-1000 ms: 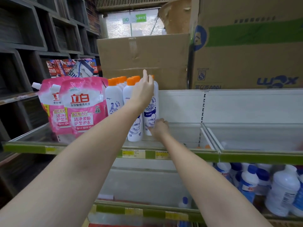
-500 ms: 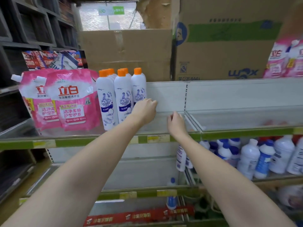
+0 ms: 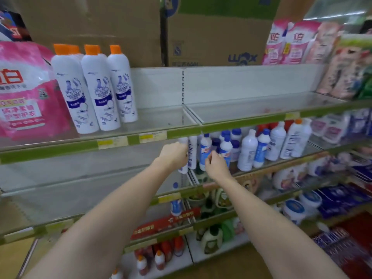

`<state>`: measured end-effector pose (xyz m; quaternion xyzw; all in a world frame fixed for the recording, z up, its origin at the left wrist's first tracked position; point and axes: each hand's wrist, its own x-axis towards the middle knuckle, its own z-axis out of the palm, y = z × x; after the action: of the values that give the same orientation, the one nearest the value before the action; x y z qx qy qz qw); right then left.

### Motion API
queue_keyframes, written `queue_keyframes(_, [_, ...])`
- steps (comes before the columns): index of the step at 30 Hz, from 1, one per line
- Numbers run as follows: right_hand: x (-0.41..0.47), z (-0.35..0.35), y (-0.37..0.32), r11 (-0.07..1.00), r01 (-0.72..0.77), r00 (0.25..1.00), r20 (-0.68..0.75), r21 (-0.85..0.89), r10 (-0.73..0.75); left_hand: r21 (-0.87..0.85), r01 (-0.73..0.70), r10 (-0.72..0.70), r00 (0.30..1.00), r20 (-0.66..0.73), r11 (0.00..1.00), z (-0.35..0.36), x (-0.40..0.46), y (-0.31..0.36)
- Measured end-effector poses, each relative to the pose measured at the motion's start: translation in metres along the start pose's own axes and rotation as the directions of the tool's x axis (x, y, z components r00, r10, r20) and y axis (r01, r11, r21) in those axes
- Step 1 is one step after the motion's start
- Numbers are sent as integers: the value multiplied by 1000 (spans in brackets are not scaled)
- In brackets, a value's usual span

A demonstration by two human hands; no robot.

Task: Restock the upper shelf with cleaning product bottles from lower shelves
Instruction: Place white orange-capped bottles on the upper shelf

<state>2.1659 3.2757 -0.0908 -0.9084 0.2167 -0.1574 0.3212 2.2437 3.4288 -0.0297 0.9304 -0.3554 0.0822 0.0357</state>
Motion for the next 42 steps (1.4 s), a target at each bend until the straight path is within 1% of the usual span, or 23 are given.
queue_keyframes(3, [-11,7,25,999,-39,999,33,6,39,-24,5,-3,997,75,1000,25,-4,10])
queue_keyframes(6, [-8,17,39,998,-53,996,66,19,52,-61,16,-9,995,101,998,43,-4,17])
queue_keyframes(8, [0,24,46,998,-43,995,89,35,39,-96,51,-40,993,111,994,56,2,19])
queue_keyframes(12, [19,36,53,996,-39,983,181,75,25,-264,223,-187,970,155,938,80,16,18])
queue_keyframes(15, [35,49,61,993,-33,967,256,113,3,-390,365,-300,928,220,845,96,27,14])
queue_keyframes(17, [47,57,65,987,-59,955,296,149,12,-425,449,-377,893,245,786,105,33,10])
queue_keyframes(18, [54,60,67,984,-76,950,310,163,22,-429,474,-407,881,243,769,111,35,8])
queue_keyframes(21, [77,68,69,967,-107,944,329,229,26,-408,506,-453,863,225,760,124,40,-2])
queue_keyframes(24, [97,79,66,949,-89,938,347,303,-23,-365,524,-485,852,199,770,132,43,-14])
queue_keyframes(27, [119,89,63,953,-42,922,380,300,-79,-302,532,-506,847,164,791,134,49,-22])
queue_keyframes(30, [138,93,59,960,22,917,378,278,-130,-276,553,-528,833,167,786,137,62,-28])
queue_keyframes(33, [153,100,57,951,-3,893,430,309,-137,-263,554,-533,832,154,790,144,75,-31])
queue_keyframes(37, [174,119,54,952,-41,864,489,303,-119,-264,560,-544,828,136,786,160,88,-31])
queue_keyframes(42, [193,137,45,963,-4,876,466,268,-126,-315,605,-606,788,108,731,167,95,-33])
